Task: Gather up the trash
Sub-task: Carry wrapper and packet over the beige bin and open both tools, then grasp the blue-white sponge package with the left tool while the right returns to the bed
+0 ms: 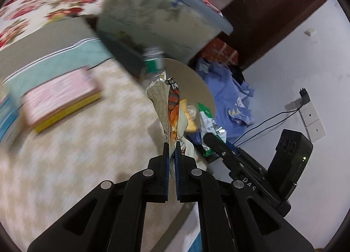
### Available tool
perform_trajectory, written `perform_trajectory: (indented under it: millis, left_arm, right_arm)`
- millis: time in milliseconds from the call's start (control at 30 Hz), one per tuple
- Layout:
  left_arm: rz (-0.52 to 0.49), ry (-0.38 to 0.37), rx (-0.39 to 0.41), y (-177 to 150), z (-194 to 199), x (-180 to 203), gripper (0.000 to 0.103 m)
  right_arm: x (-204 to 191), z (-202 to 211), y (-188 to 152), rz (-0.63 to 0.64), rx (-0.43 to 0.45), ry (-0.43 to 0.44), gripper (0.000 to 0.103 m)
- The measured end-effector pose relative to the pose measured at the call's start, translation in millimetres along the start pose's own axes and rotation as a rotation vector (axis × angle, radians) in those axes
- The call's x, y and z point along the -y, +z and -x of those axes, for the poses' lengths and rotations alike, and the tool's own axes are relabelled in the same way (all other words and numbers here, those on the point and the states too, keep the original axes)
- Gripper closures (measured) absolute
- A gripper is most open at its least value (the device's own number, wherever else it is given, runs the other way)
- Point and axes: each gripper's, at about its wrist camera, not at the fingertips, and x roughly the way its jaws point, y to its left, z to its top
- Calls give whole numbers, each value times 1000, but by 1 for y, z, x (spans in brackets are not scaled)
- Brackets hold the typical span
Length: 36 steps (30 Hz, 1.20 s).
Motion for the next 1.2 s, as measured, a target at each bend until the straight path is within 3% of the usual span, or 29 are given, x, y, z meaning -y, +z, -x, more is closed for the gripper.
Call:
perform_trajectory:
  millis: [267, 300, 333, 367, 400, 433, 533, 767, 1033, 1133, 1200]
  left_arm:
    - [-61, 32, -33, 64, -78, 33, 99]
    - [-65, 49, -31, 68, -85, 35, 99]
    - [-67, 73, -28, 73, -95, 35, 99]
    - [-63, 88, -30, 77, -100, 35, 95]
    - [-57, 101, -42, 78, -107, 34, 78]
    - [-46, 107, -57, 79, -113, 32, 71]
    - [-67, 108, -54, 76, -112, 33, 68]
    - [-30, 98, 19, 63, -64, 20, 68]
    - [82, 130, 163, 25, 31, -34, 68]
    - [151, 195, 226, 15, 68, -66, 66]
    - [243, 303, 275, 11, 91, -96, 53]
  right_arm:
    - [63, -33, 40, -154, -36, -10, 74]
    - [69, -37, 43, -171, -41, -8, 70]
    - [75, -40, 47, -189, -43, 2, 53]
    - [79, -41, 49, -196, -37, 2, 48]
    - [81, -40, 50, -201, -16, -12, 42]
    - [83, -39, 51, -198, -3, -19, 42]
    - [85, -33, 49, -204, 31, -23, 42]
    - [79, -24, 40, -232, 58, 7, 42]
    - [20, -14, 28, -140, 20, 109, 44]
    - [-6, -21, 25, -95, -21, 163, 44]
    - [-30, -32, 24, -54, -60, 191, 44]
